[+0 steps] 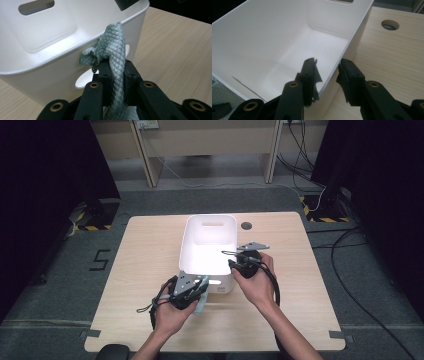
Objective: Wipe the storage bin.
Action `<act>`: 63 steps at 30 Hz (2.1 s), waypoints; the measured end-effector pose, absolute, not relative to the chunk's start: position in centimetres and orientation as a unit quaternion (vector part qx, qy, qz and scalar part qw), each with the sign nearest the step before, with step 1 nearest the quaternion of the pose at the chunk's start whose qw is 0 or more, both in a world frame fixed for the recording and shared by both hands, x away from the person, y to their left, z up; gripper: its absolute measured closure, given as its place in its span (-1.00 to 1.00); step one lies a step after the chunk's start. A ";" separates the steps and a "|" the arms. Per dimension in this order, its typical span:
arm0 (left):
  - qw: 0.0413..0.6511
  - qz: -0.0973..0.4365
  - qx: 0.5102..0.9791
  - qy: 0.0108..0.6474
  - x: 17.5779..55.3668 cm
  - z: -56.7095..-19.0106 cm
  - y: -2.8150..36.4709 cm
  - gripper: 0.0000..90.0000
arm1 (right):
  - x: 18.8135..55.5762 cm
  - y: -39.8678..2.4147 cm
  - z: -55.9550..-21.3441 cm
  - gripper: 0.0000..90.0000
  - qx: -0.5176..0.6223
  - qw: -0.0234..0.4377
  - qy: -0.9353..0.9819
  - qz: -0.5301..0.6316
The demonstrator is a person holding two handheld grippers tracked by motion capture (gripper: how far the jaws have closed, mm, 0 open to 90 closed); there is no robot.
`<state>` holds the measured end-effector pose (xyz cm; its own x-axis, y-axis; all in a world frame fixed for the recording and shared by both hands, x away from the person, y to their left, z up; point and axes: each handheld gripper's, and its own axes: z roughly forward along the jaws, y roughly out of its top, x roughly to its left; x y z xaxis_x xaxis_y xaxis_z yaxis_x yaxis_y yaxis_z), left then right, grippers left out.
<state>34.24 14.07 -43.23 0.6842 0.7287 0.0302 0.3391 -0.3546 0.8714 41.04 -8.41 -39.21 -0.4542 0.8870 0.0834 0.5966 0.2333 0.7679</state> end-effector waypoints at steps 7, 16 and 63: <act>0.460 0.209 0.794 0.339 34.3 -43.2 14.0 0.77 | 41.0 -8.4 -39.2 0.46 0.486 0.191 0.762 0.382; 0.458 0.209 0.796 0.336 34.3 -43.3 13.9 0.77 | 41.0 -8.4 -39.2 0.46 0.487 0.190 0.762 0.382; 0.422 0.217 0.811 0.341 34.4 -46.8 13.3 0.78 | 41.0 -8.4 -39.2 0.46 0.486 0.190 0.763 0.383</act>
